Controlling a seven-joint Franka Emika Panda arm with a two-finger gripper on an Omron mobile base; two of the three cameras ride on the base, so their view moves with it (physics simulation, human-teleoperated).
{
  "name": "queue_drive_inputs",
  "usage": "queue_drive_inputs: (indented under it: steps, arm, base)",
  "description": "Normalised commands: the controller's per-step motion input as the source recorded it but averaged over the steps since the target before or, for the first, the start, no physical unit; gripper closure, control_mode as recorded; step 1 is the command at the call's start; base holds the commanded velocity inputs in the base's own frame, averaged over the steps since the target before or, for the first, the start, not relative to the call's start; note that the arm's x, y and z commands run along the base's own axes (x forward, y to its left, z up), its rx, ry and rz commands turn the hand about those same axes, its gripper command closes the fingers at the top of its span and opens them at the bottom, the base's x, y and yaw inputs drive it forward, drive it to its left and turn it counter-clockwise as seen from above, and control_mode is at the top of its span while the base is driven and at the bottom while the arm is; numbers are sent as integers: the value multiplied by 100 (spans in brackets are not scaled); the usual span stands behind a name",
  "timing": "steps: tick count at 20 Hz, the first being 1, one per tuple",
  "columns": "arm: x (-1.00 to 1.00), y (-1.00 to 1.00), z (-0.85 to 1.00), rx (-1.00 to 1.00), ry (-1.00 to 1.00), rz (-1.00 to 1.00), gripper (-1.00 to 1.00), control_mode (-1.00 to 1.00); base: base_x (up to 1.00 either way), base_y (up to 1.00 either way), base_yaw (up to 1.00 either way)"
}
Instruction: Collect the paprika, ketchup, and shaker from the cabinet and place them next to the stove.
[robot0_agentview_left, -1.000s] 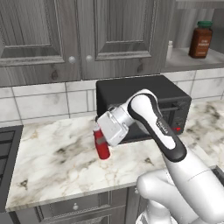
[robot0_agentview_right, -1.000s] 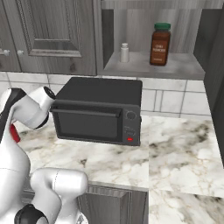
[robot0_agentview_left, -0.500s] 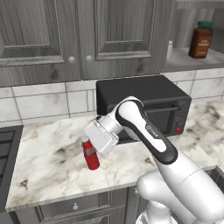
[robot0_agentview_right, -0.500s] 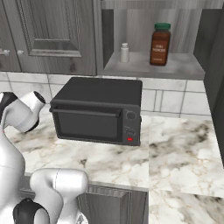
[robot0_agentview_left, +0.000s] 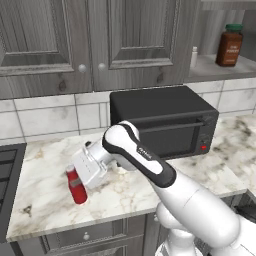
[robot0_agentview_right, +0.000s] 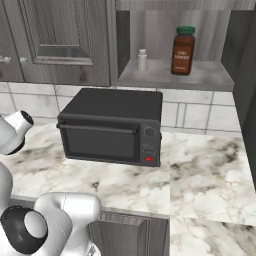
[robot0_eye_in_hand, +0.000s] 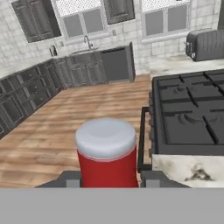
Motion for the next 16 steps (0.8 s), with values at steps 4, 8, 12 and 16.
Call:
queue_drive_inputs:
  steps: [4, 8, 12, 16]
  arm:
    - [30, 49, -15, 11, -2, 0, 100, -100]
    - [42, 28, -5, 14, -2, 0, 100, -100]
    - [44, 26, -5, 11, -1, 0, 100, -100]
    - [43, 30, -12, 4, 0, 0, 100, -100]
  base:
    - [0, 0, 0]
    - [0, 0, 0]
    - [0, 0, 0]
    - [0, 0, 0]
